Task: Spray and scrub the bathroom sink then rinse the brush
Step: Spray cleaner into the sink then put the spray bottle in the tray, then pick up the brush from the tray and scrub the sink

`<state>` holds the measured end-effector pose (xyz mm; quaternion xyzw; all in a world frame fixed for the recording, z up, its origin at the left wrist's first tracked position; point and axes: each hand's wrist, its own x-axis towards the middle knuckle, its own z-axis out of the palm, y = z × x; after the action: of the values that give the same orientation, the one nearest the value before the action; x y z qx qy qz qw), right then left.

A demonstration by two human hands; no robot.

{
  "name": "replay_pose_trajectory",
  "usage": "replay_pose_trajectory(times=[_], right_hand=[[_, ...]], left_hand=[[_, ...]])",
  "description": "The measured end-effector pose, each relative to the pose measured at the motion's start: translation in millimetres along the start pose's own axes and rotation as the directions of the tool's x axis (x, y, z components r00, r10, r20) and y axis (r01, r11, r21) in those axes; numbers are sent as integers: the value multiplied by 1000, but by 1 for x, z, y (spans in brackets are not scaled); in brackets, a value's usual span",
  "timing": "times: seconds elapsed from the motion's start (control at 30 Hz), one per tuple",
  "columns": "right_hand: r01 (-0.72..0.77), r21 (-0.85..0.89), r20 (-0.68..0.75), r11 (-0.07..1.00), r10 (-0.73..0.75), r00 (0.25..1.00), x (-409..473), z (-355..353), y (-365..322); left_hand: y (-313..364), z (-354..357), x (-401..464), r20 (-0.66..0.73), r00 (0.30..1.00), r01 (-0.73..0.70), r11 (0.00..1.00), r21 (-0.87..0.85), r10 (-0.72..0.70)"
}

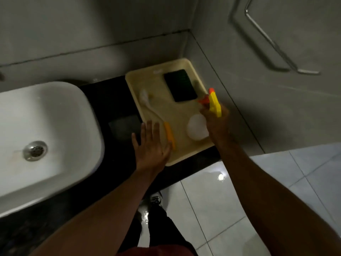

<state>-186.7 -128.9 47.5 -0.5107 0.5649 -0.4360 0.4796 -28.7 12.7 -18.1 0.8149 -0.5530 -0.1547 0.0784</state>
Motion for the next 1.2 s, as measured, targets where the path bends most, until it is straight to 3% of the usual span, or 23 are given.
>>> replay_pose_trajectory(times=[0.1, 0.3, 0.37, 0.47, 0.53, 0.7, 0.8, 0.97, 1.03, 1.2], right_hand=[[18, 31, 9, 999, -19, 1000, 9, -5, 22], [24, -39, 4, 999, -24, 1000, 1, -3, 34], [-57, -69, -52, 996, 53, 997, -7, -6, 34], [-312, 30, -105, 950, 314, 944, -45, -12, 40], [-362, -83, -85, 928, 356, 931, -76, -3, 45], [-162, -495, 162, 854, 274, 948, -66, 60, 47], [-46, -701, 230, 712, 286, 930, -37, 84, 59], [58, -855, 273, 516, 352, 895, -13, 100, 68], [44, -851, 272, 523, 368, 889, -8, 101, 61], [-124, -688, 272, 715, 412, 869, -10, 108, 15]], left_hand=[[2, 15, 13, 87, 996, 25, 999, -34, -22], [7, 24, 13, 77, 997, 22, 1000, -20, -20], [7, 18, 13, 87, 995, 39, 999, -5, -39], [3, 12, 13, 70, 995, 77, 997, -12, -76], [-2, 11, 13, 35, 994, 107, 994, -34, -106], [-19, 16, 19, 72, 992, 106, 994, 2, -106], [-30, 24, 19, 38, 998, 48, 999, 21, -48], [-44, 12, 18, 14, 999, -40, 999, 7, 40], [-47, -7, 16, 13, 998, -60, 998, 20, 60], [-65, -62, 1, -135, 990, -32, 999, 27, 35]])
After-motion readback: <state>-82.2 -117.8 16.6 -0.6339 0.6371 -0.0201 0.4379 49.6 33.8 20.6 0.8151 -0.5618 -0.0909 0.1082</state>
